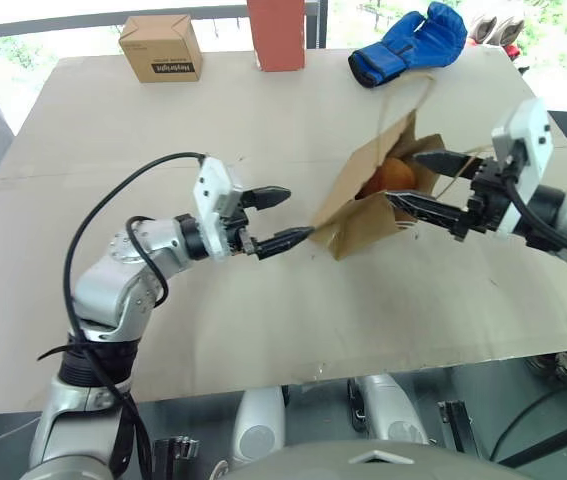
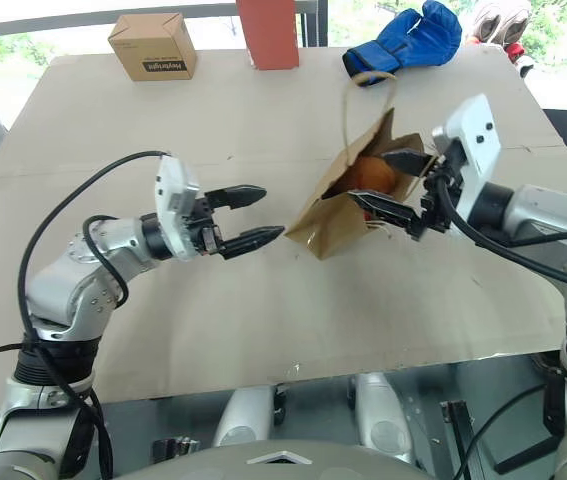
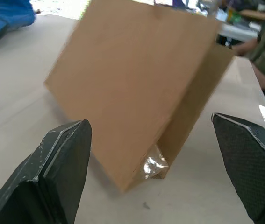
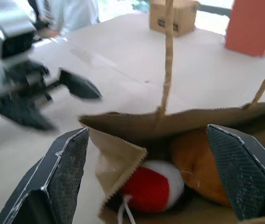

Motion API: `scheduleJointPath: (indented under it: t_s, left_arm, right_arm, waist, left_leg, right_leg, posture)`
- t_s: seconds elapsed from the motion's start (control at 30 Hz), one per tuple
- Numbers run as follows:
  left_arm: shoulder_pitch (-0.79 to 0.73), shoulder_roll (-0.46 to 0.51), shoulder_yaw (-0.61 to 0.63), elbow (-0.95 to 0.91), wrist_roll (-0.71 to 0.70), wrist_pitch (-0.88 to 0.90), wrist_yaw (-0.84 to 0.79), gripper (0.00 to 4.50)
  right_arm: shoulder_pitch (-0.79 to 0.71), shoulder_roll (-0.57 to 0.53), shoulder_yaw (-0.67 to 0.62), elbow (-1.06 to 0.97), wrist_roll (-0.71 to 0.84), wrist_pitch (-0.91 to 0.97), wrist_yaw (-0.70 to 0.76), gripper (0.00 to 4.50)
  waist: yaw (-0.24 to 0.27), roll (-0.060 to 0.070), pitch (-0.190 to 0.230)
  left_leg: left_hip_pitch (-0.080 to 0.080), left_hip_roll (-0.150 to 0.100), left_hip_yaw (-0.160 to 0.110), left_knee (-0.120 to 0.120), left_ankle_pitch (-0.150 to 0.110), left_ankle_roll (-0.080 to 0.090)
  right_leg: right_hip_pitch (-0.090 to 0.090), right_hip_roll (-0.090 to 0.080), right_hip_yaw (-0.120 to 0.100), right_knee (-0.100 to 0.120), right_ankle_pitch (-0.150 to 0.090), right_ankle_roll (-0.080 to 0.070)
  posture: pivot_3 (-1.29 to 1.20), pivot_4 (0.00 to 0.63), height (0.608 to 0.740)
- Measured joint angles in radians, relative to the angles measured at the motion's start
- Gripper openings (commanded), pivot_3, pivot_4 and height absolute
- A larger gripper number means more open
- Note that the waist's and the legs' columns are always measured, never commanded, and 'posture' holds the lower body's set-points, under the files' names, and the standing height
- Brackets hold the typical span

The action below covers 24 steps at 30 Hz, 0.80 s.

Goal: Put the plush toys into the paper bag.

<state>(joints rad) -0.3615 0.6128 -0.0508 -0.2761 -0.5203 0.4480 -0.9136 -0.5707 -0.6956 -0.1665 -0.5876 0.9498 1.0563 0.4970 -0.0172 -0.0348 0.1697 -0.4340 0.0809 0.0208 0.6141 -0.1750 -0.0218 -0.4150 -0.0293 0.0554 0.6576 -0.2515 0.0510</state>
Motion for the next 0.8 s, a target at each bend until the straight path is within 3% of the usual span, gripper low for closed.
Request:
scheduleJointPath:
  t_s: [0.13, 0.37, 0.57, 0.8]
  left_arm:
    - [0.0, -0.054, -0.05, 0.024, 0.085, -0.082, 0.011, 4.44]
    - [0.016, -0.11, -0.077, 0.025, 0.113, -0.093, 0.041, 4.44]
    - [0.055, -0.22, -0.102, 0.035, 0.182, -0.1, 0.163, 4.44]
    - [0.084, -0.361, -0.199, 0.083, 0.365, -0.191, 0.34, 4.44]
  right_arm:
    - [-0.067, 0.038, 0.045, 0.015, 0.001, -0.011, -0.004, 3.88]
    - [-0.124, 0.069, 0.094, 0.047, -0.011, -0.014, -0.005, 3.88]
    - [-0.191, 0.105, 0.14, 0.081, -0.032, -0.014, -0.007, 3.88]
    - [-0.228, 0.154, 0.174, 0.1, -0.04, 0.0, -0.027, 3.88]
  waist:
    - [0.002, 0.0, 0.0]
    - [0.002, 0.0, 0.0]
    - [0.003, 0.0, 0.0]
    - [0.006, 0.0, 0.0]
  left_leg:
    - [0.0, 0.0, 0.0, 0.0, 0.0, 0.0]
    - [0.0, 0.0, 0.0, 0.0, 0.0, 0.0]
    - [0.0, 0.0, 0.0, 0.0, 0.0, 0.0]
    - [0.0, 0.0, 0.0, 0.002, 0.0, 0.0]
  right_leg:
    - [0.0, 0.0, 0.0, 0.0, 0.0, 0.0]
    - [0.0, 0.0, 0.0, 0.0, 0.0, 0.0]
    - [0.0, 0.0, 0.0, 0.001, 0.001, 0.001]
    - [0.001, 0.0, 0.0, 0.001, 0.002, 0.004]
  posture:
    - [0.0, 0.15, 0.74]
    - [0.0, 0.15, 0.74]
    - [0.0, 0.15, 0.74]
    - [0.0, 0.15, 0.74]
